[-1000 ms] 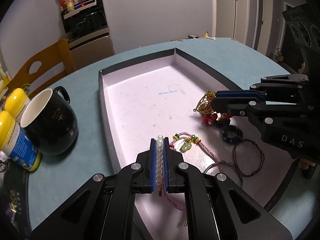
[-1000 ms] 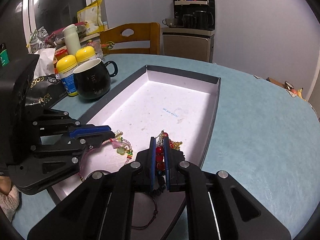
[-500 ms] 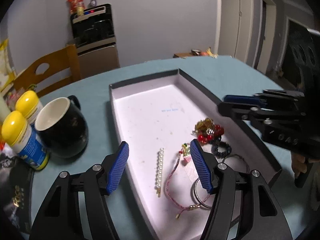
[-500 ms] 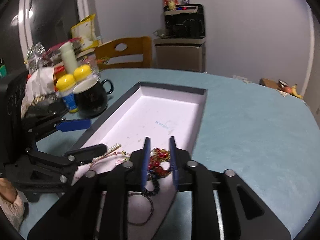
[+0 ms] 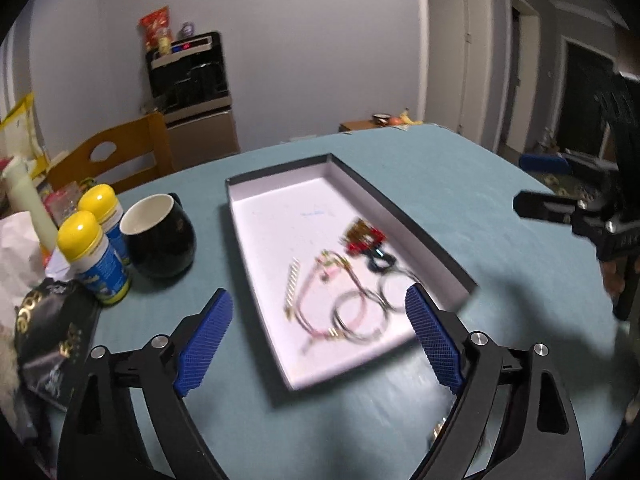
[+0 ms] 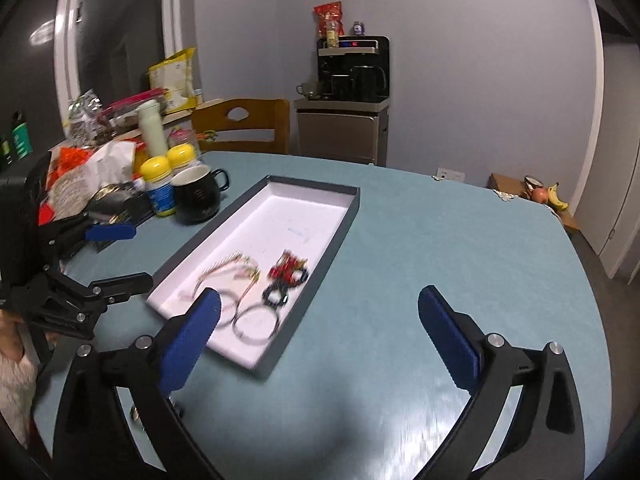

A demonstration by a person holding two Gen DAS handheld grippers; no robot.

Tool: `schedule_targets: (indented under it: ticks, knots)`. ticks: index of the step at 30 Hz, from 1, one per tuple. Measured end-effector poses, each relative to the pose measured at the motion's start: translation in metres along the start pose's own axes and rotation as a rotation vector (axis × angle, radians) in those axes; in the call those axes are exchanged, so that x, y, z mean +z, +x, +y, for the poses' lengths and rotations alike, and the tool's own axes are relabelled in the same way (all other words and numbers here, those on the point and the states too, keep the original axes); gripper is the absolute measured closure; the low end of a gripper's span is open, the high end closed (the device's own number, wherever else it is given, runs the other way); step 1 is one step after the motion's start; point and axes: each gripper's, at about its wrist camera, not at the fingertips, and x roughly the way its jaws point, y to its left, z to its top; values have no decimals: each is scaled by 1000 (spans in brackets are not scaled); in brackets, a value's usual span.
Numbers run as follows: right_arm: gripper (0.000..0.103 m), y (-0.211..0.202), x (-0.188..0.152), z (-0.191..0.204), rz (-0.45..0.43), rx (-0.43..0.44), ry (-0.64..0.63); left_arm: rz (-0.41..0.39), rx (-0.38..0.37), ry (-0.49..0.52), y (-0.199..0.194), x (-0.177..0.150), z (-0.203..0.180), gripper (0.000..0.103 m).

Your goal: Organize jewelry

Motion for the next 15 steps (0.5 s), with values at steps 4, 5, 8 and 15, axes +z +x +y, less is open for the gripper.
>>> schedule_targets:
  ticks: [4, 5, 8, 15]
  knots:
    - [5, -18, -26, 11, -5, 56, 15, 23, -38, 34, -16, -29, -21, 13]
    - [5, -20, -33, 14, -1, 72, 21, 32, -49, 40, -18, -37, -27, 13]
    - [5, -21, -52, 26, 13, 92, 18, 51, -56, 45, -22, -55, -35, 13]
    - [5, -20, -74, 33, 24, 86, -5, 98, -149, 18, -21, -84, -41, 19]
